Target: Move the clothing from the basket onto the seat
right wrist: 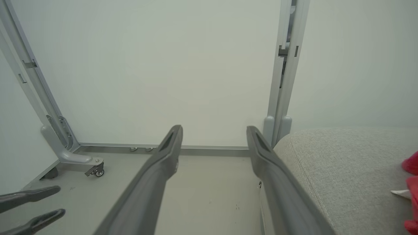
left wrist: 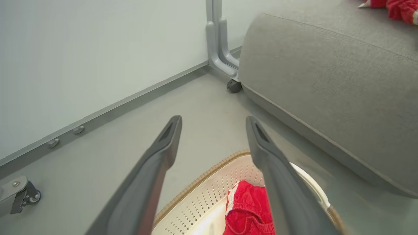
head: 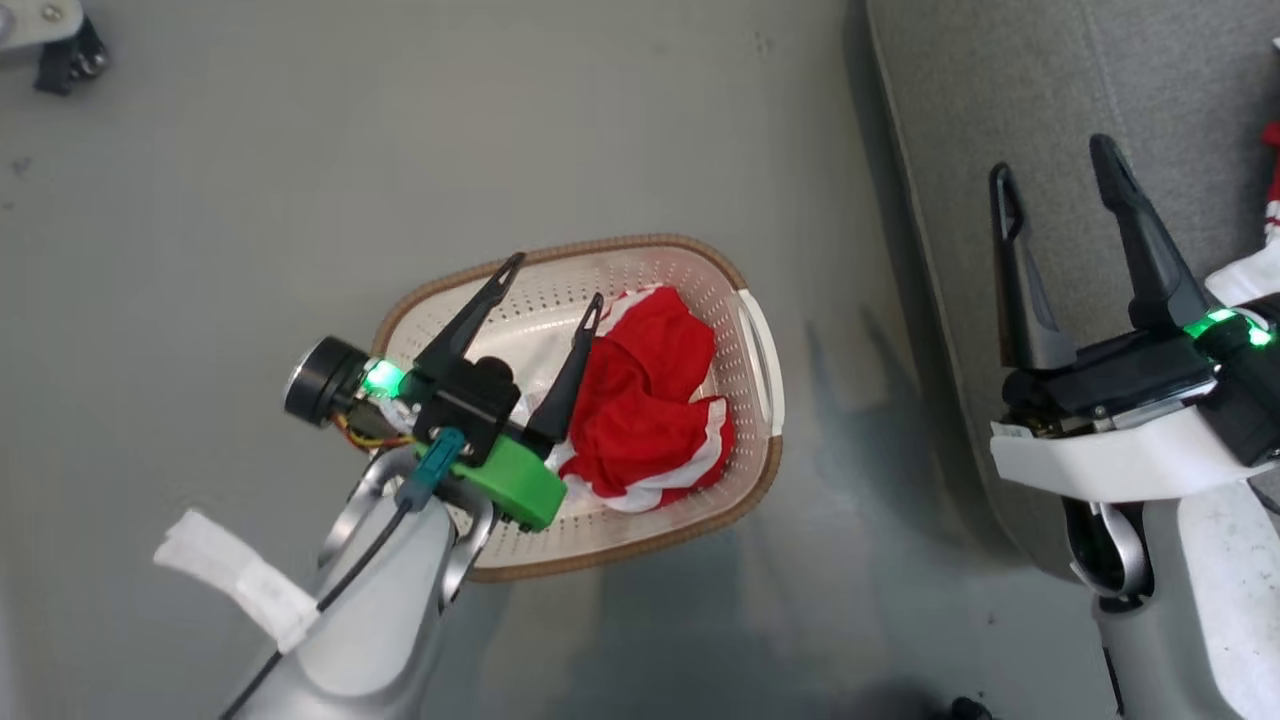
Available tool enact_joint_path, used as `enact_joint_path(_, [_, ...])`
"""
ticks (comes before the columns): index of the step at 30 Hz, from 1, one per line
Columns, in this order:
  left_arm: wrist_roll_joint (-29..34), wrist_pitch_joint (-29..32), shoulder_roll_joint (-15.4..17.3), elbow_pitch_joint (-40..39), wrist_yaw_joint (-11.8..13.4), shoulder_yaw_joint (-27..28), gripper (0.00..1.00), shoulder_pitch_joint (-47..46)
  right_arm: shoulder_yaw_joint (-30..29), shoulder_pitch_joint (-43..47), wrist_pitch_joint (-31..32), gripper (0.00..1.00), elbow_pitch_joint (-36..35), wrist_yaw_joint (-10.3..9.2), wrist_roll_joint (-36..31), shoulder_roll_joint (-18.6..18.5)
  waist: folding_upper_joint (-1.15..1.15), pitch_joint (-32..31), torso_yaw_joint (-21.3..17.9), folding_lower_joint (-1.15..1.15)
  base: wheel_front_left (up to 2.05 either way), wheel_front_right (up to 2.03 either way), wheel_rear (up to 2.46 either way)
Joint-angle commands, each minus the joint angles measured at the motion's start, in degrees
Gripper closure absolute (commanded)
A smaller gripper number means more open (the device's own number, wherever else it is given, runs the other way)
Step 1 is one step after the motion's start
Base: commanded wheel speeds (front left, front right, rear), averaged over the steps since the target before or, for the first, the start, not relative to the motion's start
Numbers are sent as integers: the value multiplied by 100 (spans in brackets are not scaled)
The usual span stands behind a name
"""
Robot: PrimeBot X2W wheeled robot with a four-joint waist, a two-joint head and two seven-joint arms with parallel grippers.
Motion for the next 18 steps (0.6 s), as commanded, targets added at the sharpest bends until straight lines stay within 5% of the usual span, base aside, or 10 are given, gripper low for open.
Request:
enact_joint_path(1, [45,-1,105,204,-25,-74,0,-333,-37,-165,-8,0,-72,-6,-24,-4,66,1188,-278,-1,0,0,0])
enact_joint_path(8, [-49,-1,484,1755,-43,-1312,0,-1953,-320,-571,-8,0,-407,-5,-212,172,66,2012,-653,-1,0,0,0])
enact_joint_path(18, [-738,-1,766,2802,-44,-3525,0,-3113,-273,-713,-8,0,-736,-5,-230,277,66,2544,-960,-1,0,0,0])
